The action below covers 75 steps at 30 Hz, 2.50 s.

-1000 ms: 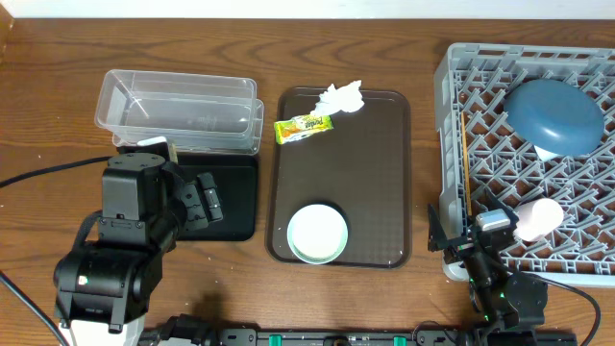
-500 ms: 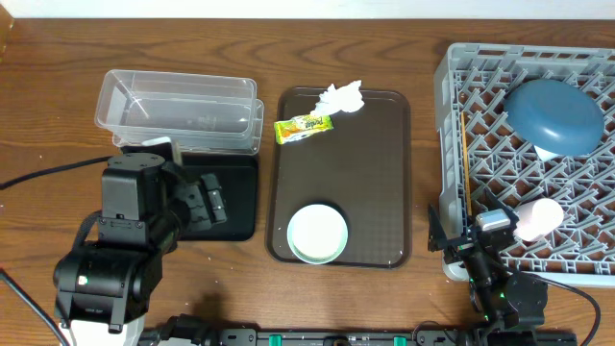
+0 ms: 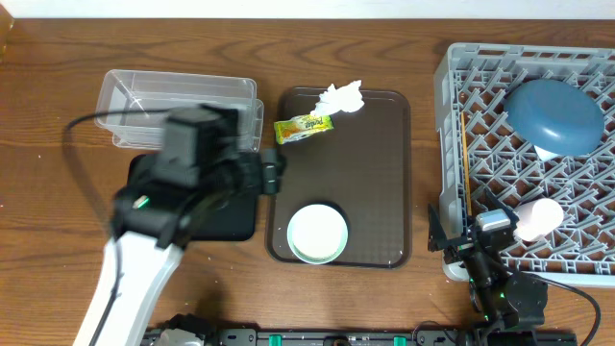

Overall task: Sort waste into correct bins and load items into the dishwasher rack
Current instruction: 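Reach the left gripper to the white tissue and grasp it, then carry the tissue with the left gripper into the clear bin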

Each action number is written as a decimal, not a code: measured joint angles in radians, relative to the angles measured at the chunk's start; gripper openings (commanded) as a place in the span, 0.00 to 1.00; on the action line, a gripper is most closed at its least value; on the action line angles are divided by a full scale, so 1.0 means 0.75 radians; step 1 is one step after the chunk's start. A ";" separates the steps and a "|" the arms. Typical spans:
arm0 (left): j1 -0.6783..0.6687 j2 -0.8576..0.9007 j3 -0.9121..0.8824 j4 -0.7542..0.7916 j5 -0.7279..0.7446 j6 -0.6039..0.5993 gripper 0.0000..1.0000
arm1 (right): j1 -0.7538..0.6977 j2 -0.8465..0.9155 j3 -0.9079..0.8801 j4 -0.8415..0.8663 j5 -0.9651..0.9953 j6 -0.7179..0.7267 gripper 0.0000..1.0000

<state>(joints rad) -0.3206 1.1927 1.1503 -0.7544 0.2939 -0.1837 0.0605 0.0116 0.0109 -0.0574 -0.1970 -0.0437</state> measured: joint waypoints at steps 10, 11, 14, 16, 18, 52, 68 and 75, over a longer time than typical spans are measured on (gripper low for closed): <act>-0.239 0.558 0.086 0.301 -0.280 0.146 0.89 | 0.000 0.001 -0.001 0.001 0.002 0.000 0.99; -0.240 0.618 0.129 0.311 -0.292 0.155 0.89 | 0.000 0.001 -0.001 0.001 0.002 0.000 0.99; -0.240 0.798 0.287 0.324 -0.313 0.204 0.89 | 0.000 0.001 -0.001 0.001 0.005 0.000 0.99; -0.240 0.914 0.401 0.339 -0.322 0.245 0.89 | 0.000 0.001 -0.001 0.001 0.005 0.000 0.99; -0.240 0.998 0.482 0.361 -0.330 0.276 0.89 | 0.000 0.001 -0.001 0.001 0.006 0.000 0.99; -0.187 0.813 0.640 0.248 -0.540 0.113 0.06 | 0.000 0.001 -0.002 0.002 0.006 0.000 0.99; 0.230 0.771 0.636 0.099 -0.125 0.229 0.58 | 0.000 0.001 -0.002 0.002 0.006 0.000 0.99; -0.082 0.840 0.636 0.105 -0.205 0.450 0.64 | 0.000 0.001 -0.002 0.002 0.006 0.000 0.99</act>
<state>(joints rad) -0.3824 1.8229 1.6276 -0.6754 0.1398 0.1539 0.0605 0.0120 0.0097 -0.0559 -0.1925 -0.0437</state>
